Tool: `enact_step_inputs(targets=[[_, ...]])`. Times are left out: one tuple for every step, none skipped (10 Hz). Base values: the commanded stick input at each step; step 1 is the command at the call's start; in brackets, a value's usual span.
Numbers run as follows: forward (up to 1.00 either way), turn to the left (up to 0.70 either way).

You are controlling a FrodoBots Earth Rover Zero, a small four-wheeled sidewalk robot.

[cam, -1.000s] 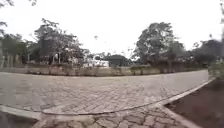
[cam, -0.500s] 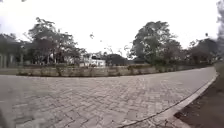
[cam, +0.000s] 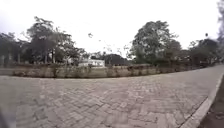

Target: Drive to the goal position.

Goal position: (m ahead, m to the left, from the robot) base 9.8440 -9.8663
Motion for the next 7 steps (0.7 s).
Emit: enact_step_inputs(targets=[[0.70, 0.00], [0.70, -0.24], [0.70, -0.32], [0.70, -0.35], [0.70, -0.35], [0.70, -0.34], [0.70, -0.34]])
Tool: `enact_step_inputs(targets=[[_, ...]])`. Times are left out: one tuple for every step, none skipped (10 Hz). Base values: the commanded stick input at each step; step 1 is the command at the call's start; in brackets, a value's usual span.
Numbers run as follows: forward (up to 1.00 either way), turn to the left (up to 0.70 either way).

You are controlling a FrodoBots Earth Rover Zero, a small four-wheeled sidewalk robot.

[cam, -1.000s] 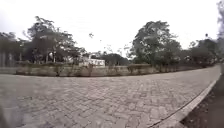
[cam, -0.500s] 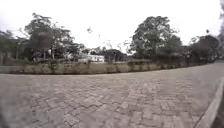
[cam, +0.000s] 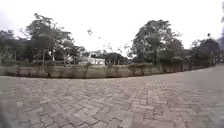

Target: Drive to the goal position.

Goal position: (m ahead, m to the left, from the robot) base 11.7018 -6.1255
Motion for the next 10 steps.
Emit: enact_step_inputs(targets=[[0.70, -0.22], [0.70, -0.06], [0.70, 0.00], [0.70, 0.00], [0.70, 0.00], [0.70, 0.00], [0.70, -0.01], [0.70, -0.05], [0.70, -0.12], [0.70, -0.24]])
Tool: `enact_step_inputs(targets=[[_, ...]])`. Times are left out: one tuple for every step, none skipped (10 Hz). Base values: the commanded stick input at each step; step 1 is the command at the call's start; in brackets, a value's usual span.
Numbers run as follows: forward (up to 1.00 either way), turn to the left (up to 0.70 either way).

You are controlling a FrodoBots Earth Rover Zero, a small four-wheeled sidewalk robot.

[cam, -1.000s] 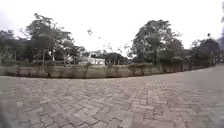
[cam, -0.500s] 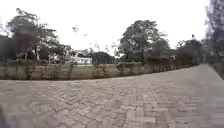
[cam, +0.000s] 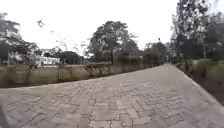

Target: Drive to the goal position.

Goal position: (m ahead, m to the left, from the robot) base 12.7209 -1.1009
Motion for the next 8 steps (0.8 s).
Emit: enact_step_inputs(targets=[[0.70, -0.30], [0.70, -0.17], [0.70, 0.02], [0.70, 0.01], [0.70, 0.00], [0.70, 0.00], [0.70, 0.00], [0.70, 0.00]])
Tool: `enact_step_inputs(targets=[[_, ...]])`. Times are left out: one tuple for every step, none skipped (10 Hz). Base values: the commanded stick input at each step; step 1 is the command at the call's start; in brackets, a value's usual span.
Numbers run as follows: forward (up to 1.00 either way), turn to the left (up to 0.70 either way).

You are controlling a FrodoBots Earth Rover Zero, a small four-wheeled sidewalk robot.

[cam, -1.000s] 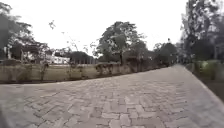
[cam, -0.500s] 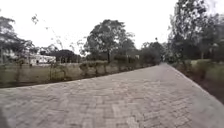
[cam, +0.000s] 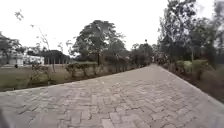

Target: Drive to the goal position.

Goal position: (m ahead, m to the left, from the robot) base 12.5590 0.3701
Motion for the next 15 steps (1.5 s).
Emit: enact_step_inputs(targets=[[0.70, 0.00], [0.70, 0.00], [0.70, 0.00], [0.70, 0.00], [0.70, 0.00], [0.70, 0.00], [0.70, 0.00], [0.70, 0.00], [0.70, 0.00], [0.70, -0.10], [0.70, -0.27], [0.70, -0.34], [0.70, -0.34], [0.70, -0.32], [0.70, -0.29]])
